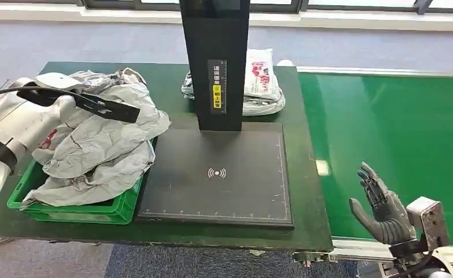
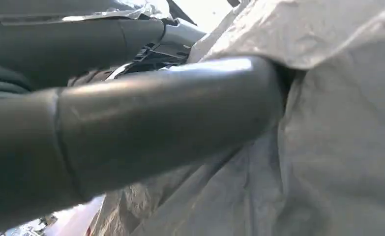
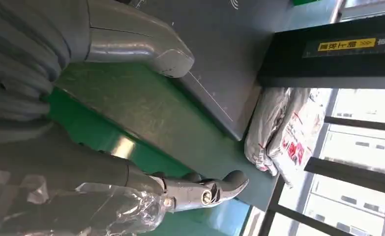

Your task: Moved the parcel from conveyor to table for the left to box.

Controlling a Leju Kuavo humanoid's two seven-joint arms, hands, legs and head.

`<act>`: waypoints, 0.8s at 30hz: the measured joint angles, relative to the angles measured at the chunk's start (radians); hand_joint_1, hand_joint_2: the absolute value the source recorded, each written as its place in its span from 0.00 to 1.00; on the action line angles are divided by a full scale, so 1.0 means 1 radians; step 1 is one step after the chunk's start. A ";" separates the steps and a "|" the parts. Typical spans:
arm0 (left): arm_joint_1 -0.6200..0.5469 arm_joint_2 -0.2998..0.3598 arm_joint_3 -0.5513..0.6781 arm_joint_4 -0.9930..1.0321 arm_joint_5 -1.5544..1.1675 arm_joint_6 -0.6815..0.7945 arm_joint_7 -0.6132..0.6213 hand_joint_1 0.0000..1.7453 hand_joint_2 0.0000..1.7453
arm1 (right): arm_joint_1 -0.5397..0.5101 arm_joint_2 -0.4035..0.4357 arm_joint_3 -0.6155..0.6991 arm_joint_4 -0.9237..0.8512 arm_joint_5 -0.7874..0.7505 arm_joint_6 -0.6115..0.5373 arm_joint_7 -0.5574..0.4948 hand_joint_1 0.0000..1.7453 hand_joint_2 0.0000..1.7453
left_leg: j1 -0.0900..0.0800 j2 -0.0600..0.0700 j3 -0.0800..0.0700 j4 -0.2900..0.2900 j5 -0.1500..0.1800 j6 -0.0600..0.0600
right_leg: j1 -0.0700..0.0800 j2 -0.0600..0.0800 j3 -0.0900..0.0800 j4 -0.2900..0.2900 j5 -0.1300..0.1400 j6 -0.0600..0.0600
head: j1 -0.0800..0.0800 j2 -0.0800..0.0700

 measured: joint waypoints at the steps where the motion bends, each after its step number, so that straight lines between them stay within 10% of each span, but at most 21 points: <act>1: 0.000 0.000 0.000 0.000 0.000 0.000 0.000 0.00 0.00 | 0.000 -0.002 0.000 0.000 0.000 0.000 0.000 0.00 1.00 | 0.000 0.000 0.000 0.000 0.000 0.000 | 0.000 0.000 0.000 0.000 0.000 0.000 | 0.000 0.000; 24: 0.004 0.021 0.053 -0.028 -0.055 0.072 0.077 0.00 0.00 | -0.005 -0.004 0.000 0.007 0.023 -0.002 -0.002 0.00 1.00 | 0.000 0.000 0.000 0.000 0.000 0.000 | 0.000 0.000 0.000 0.000 0.000 0.000 | 0.000 0.000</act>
